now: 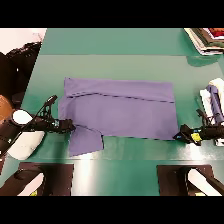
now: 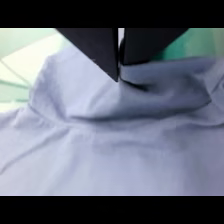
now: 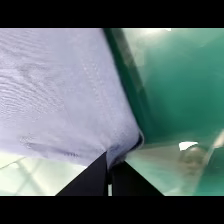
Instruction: Fold the shirts.
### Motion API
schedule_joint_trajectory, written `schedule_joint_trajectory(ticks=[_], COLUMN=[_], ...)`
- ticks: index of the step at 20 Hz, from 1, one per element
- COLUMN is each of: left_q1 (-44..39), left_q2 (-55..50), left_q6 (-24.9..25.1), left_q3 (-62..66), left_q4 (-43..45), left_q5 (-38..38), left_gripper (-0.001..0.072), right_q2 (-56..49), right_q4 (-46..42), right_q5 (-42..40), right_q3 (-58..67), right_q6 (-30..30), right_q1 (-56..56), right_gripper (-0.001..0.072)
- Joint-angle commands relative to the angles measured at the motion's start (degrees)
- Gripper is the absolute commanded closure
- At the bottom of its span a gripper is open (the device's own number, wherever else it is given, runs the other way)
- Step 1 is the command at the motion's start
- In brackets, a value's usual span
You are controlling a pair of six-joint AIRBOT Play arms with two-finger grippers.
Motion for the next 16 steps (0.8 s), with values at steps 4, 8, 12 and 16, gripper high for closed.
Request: schedule_joint_trajectory(ticks=[4,8,12,16], left_q1=[0.0,0.0,0.0,0.0], left_q2=[7.8,14.6,11.4,-2.3], left_q6=[-1.7,-6.8,-3.8,-0.2], left_q3=[3.4,7.0,15.2,22.1], left_q4=[1.8,0.5,2.4,5.9], left_q5=[-12.8,-26.0,-14.8,-5.3], left_gripper=[0.0679,0.0678,0.0678,0.0677], right_q2=[13.2,22.1,16.2,1.4], right_q4=[-11.0,-17.9,-16.9,-16.5], right_q5=[14.1,20.1,19.3,12.4], right_q3=[8.9,15.8,23.8,31.8], right_q6=[-0.2,0.9,2.4,3.3], right_q1=[0.6,0.6,3.5,11.0], right_gripper=[0.0694,0.0695,0.0695,0.0694])
